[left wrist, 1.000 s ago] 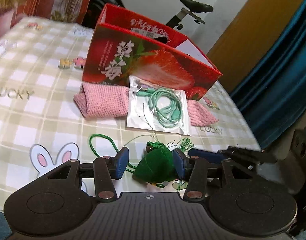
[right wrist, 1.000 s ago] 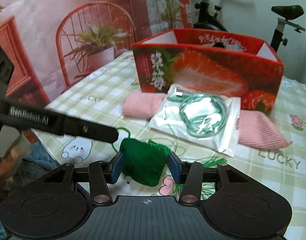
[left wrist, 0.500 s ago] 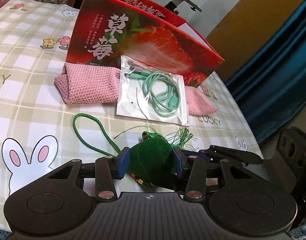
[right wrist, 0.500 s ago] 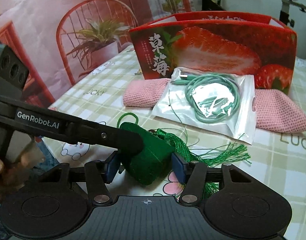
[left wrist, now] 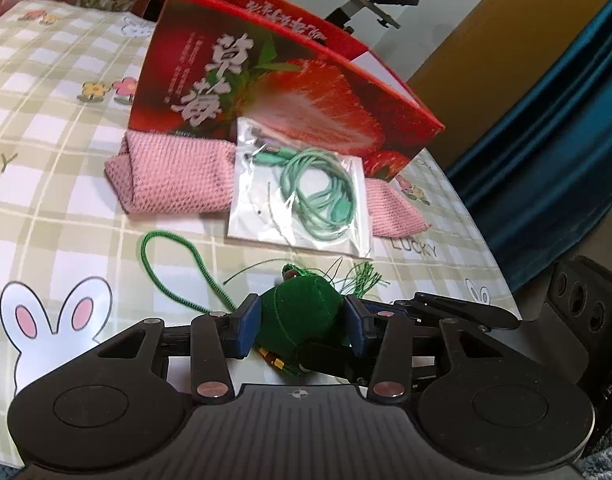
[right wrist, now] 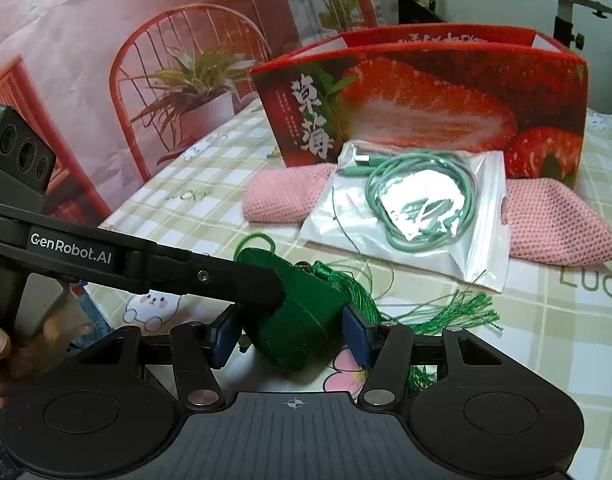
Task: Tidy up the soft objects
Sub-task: 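Carry the green pouch into the red box and open both grippers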
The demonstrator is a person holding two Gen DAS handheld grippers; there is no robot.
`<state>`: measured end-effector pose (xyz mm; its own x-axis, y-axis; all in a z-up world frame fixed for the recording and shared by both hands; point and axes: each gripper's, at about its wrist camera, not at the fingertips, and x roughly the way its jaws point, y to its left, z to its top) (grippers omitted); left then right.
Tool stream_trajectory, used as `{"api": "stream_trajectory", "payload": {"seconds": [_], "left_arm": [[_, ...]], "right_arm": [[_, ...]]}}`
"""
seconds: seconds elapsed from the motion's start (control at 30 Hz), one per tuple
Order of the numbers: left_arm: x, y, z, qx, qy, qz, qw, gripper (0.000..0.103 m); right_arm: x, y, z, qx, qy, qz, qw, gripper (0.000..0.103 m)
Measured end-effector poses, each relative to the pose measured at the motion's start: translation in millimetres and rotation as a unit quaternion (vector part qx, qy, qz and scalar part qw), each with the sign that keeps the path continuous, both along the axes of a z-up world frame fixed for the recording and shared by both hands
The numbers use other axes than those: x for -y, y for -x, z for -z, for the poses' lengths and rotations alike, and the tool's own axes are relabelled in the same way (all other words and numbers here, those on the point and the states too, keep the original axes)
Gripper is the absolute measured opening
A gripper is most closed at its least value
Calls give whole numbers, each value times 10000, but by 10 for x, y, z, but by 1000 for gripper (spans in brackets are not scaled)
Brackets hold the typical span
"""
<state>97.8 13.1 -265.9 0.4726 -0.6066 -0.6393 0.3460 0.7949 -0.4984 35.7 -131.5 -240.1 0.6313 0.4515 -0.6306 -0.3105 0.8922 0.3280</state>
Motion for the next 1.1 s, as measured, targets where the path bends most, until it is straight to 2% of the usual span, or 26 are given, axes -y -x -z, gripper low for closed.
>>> {"api": "stream_trajectory", "payload": {"seconds": [0.13, 0.3, 0.5, 0.67, 0.77, 0.87, 0.97, 1.1], "left_arm": [[-22, 9, -211, 276, 98, -1, 9996, 47], [-14, -40, -660, 780, 138, -41, 9968, 47], [-26, -223, -1289, 1419, 329, -182, 9892, 47], [7, -509, -1680, 1904, 370, -254, 9807, 48], [34, -745, -1781, 2010, 456, -309, 9780, 48], [87, -973, -1857, 2133, 384, -333, 9757, 48], [164, -1158, -1890, 2239, 244, -354, 9737, 49], [162, -1381, -1790, 2196, 231, -408, 9745, 50]], "right_arm": [[32, 19, -187, 316, -62, 52, 9995, 51], [60, -50, -564, 858, -21, 63, 9963, 51], [102, -333, -1176, 1612, 110, 25, 9869, 51], [94, -674, -1614, 2166, 433, -29, 9753, 51], [85, -927, -1765, 2419, 661, -37, 9680, 51], [110, -1189, -1836, 2583, 805, 0, 9627, 51], [140, -1452, -1822, 2622, 812, 44, 9616, 51], [158, -1718, -1713, 2597, 950, 63, 9610, 51]]}}
